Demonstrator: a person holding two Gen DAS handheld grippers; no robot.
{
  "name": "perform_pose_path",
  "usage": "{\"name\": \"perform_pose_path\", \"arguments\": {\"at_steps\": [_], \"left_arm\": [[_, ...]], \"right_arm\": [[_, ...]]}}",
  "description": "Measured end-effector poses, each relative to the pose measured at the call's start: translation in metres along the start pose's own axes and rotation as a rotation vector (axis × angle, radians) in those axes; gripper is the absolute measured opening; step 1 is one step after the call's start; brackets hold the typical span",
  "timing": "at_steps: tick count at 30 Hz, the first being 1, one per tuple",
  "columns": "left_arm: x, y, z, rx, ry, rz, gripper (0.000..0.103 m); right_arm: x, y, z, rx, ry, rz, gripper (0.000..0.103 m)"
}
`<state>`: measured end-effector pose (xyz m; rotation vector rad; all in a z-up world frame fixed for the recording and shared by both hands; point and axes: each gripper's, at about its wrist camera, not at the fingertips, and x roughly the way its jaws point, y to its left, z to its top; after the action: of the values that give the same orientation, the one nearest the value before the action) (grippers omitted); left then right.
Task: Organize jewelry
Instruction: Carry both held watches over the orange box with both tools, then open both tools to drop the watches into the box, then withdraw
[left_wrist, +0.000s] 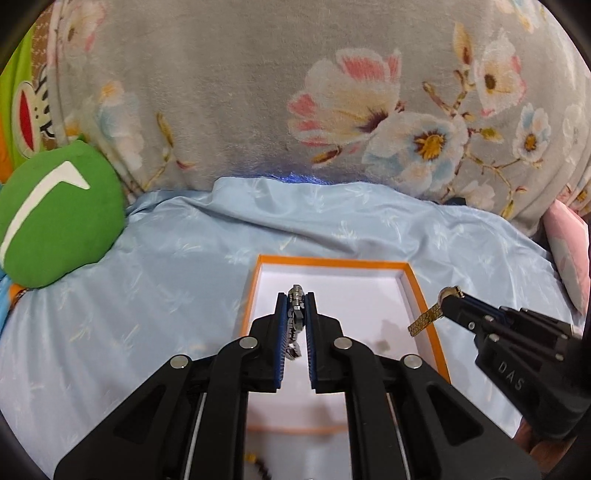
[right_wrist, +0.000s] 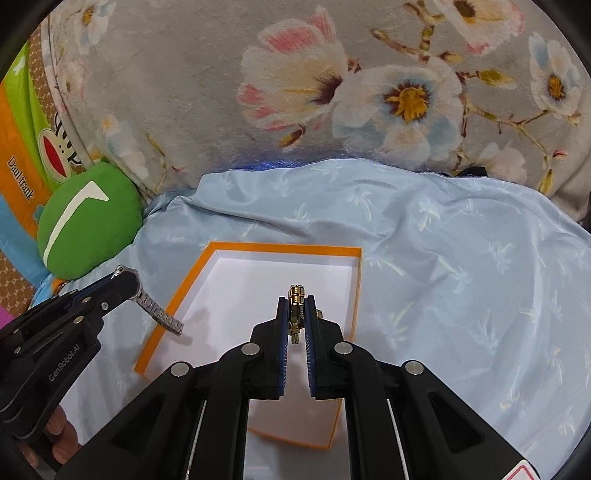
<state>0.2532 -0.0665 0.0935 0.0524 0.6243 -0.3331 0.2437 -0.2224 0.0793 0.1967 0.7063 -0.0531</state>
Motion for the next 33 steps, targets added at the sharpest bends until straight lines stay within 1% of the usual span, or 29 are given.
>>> {"name": "perform_pose_path", "arguments": {"at_steps": [6,12,15,17,19,20,22,23,24,30,33], "left_arm": [[0.058,-0.008,0.011,0.022,0.027,0.019,0.008],[0.091,-0.015,0.009,0.038,0.055,0.011,0.008],[0.096,-0.019,0.008,0.055,0.046,0.028,0.009],[0.1,-0.019,0.007,0.057,0.052,0.042,0.011],[0.102,-0.019,0.005,0.056,0.053,0.047,0.011],[0.102,-0.019,0.004,0.058,0.055,0.052,0.011],[0.102,-0.018,0.004,0.049,0.054,0.054,0.02],[0.101,-0.017,0.005,0.043,0.047,0.059,0.031],[0.099,-0.016,0.006,0.039,0.039,0.065,0.039],[0.085,-0.011,0.007,0.031,0.017,0.075,0.04],[0.067,-0.003,0.006,0.012,0.006,0.064,0.04]], "right_arm": [[0.05,-0.006,0.011,0.024,0.04,0.013,0.008],[0.077,-0.002,0.011,-0.016,0.066,-0.003,0.008],[0.083,-0.002,0.009,-0.024,0.071,-0.019,0.008],[0.083,-0.005,0.009,-0.016,0.061,-0.029,0.012],[0.083,-0.007,0.009,-0.01,0.054,-0.035,0.018],[0.083,-0.008,0.008,-0.007,0.054,-0.034,0.019],[0.083,-0.007,0.008,-0.009,0.056,-0.035,0.019],[0.082,-0.006,0.008,-0.012,0.055,-0.035,0.019],[0.081,-0.005,0.008,-0.015,0.051,-0.036,0.019],[0.066,-0.004,0.007,-0.018,0.027,-0.042,0.019],[0.049,-0.006,0.001,-0.016,0.018,-0.044,0.019]]}}
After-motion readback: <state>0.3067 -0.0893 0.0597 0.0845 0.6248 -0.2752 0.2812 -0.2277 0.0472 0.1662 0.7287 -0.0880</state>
